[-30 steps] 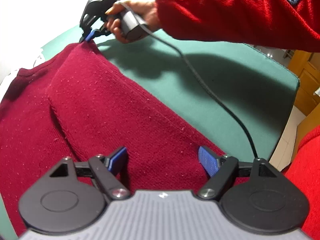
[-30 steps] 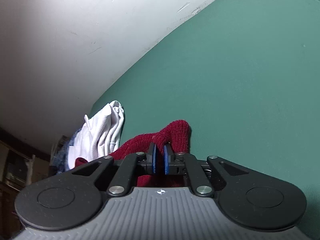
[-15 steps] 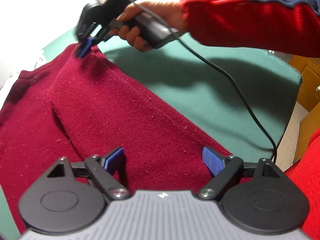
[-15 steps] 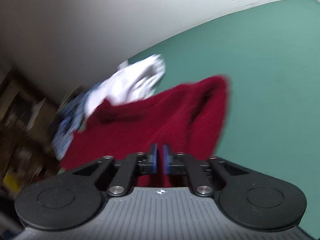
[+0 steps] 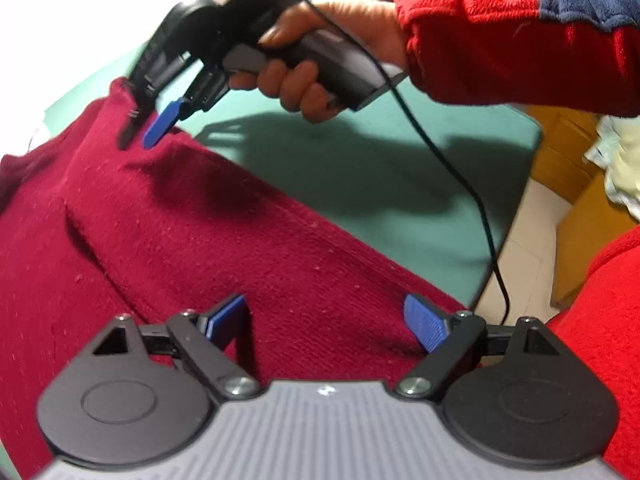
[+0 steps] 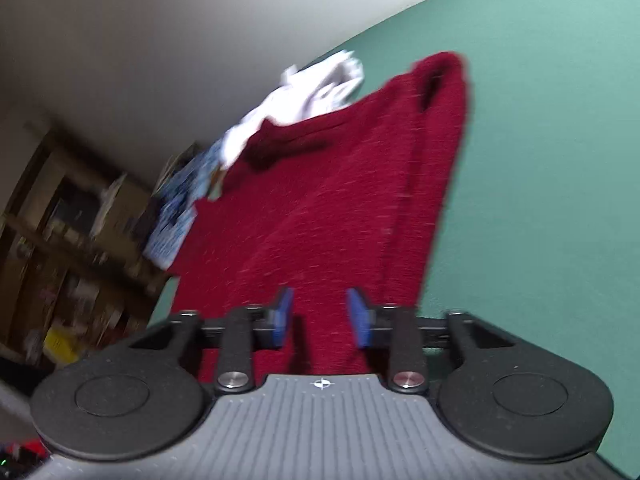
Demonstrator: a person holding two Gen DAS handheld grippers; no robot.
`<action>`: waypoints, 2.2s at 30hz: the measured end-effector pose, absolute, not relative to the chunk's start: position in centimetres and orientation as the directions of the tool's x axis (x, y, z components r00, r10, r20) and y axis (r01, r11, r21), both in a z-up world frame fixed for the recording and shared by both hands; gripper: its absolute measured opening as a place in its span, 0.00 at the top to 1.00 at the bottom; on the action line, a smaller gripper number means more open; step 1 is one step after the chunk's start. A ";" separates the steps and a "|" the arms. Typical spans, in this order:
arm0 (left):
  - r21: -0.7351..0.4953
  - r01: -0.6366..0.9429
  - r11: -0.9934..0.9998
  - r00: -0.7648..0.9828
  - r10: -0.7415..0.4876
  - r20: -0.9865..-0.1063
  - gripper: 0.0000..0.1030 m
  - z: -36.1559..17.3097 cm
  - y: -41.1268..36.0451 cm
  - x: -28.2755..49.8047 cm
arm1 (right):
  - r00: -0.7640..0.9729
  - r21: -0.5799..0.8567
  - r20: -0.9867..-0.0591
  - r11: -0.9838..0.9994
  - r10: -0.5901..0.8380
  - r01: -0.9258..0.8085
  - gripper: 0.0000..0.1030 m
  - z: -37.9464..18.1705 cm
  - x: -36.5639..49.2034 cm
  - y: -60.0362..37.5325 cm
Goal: Fold clothes
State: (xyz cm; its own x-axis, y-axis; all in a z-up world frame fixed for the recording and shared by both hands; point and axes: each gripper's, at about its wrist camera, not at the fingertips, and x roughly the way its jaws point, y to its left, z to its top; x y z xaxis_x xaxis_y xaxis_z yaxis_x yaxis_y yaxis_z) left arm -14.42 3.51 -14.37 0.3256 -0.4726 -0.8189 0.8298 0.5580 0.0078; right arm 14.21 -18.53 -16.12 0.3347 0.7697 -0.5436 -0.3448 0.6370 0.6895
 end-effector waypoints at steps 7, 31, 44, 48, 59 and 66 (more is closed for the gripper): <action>-0.072 0.877 0.474 0.244 -0.570 -0.785 0.16 -14.2 5.5 -16.5 | 0.255 0.785 -0.467 0.529 0.847 -0.322 0.66 -14.3 5.1 -18.6; -0.033 0.421 0.906 0.594 -0.303 -0.745 0.10 -10.7 18.7 -19.4 | 0.489 0.530 -0.603 0.775 0.630 -0.345 0.32 -14.2 -12.7 -14.2; -0.089 -0.106 0.990 0.716 0.014 -0.698 0.05 -6.6 34.8 -16.2 | 0.554 0.329 -0.666 0.863 0.500 -0.383 0.35 -13.3 -13.4 -12.3; -0.199 -0.325 0.924 0.726 0.109 -0.679 0.03 -5.3 45.5 -12.6 | 0.609 0.409 -0.615 0.863 0.501 -0.297 0.35 -11.8 -12.2 -10.7; -0.593 -0.500 0.631 0.572 -0.273 -0.773 0.14 -16.0 58.2 -1.6 | 0.590 0.373 -0.727 0.923 0.352 -0.091 0.32 -13.1 -9.4 1.9; -0.631 -0.659 0.410 0.390 -0.531 -0.753 0.13 -25.9 58.3 4.9 | 0.624 0.221 -0.758 0.975 0.193 -0.033 0.26 -13.2 -10.3 5.2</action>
